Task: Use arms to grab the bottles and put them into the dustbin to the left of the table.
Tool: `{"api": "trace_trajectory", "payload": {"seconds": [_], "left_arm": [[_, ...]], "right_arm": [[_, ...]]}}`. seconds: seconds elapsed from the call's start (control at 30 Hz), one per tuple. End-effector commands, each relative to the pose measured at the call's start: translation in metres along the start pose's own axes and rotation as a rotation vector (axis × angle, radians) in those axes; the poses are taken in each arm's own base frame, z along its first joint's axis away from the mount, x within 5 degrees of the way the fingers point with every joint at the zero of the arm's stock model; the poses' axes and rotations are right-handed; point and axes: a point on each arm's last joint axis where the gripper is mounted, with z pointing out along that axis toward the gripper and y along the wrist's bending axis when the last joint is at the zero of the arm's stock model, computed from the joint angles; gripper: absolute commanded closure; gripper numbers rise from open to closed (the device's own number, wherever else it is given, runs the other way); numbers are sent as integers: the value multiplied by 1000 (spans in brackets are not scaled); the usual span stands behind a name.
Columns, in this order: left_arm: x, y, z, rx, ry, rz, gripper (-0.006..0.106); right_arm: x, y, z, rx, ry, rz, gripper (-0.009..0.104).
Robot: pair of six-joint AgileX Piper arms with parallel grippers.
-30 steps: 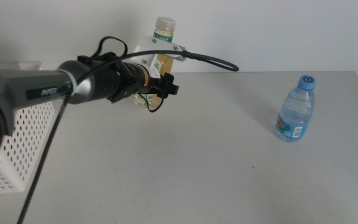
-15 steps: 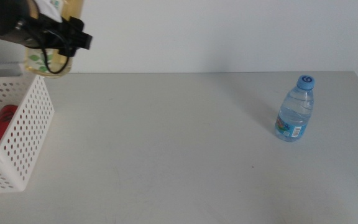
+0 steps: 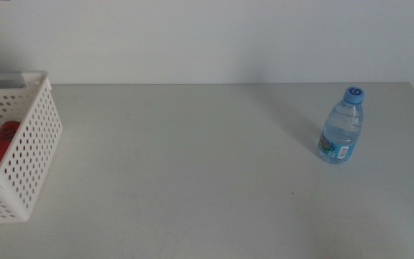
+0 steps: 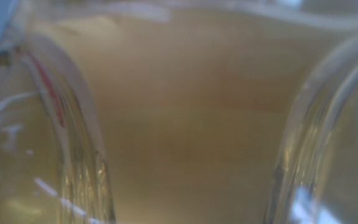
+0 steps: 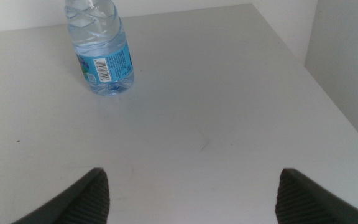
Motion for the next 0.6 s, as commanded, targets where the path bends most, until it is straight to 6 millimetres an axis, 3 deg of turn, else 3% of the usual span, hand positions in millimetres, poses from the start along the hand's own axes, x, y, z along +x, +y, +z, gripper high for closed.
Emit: {"api": "trace_trajectory", "payload": {"seconds": [0.0,0.17,0.4,0.5,0.57], "left_arm": [[-14,12,-16,-12,-142,-32,102],[-7,31,17,-14,-43,-71,102],[4,34,66,65,119,-106,101],[13,33,79,96,207,-108,92],[16,33,84,112,241,-92,80]], "right_arm": [[-8,1,-2,-9,-93,-26,24],[-8,1,-2,-9,-93,-26,24],[-8,1,-2,-9,-93,-26,24],[-8,1,-2,-9,-93,-26,24],[-8,1,-2,-9,-93,-26,24]]}}
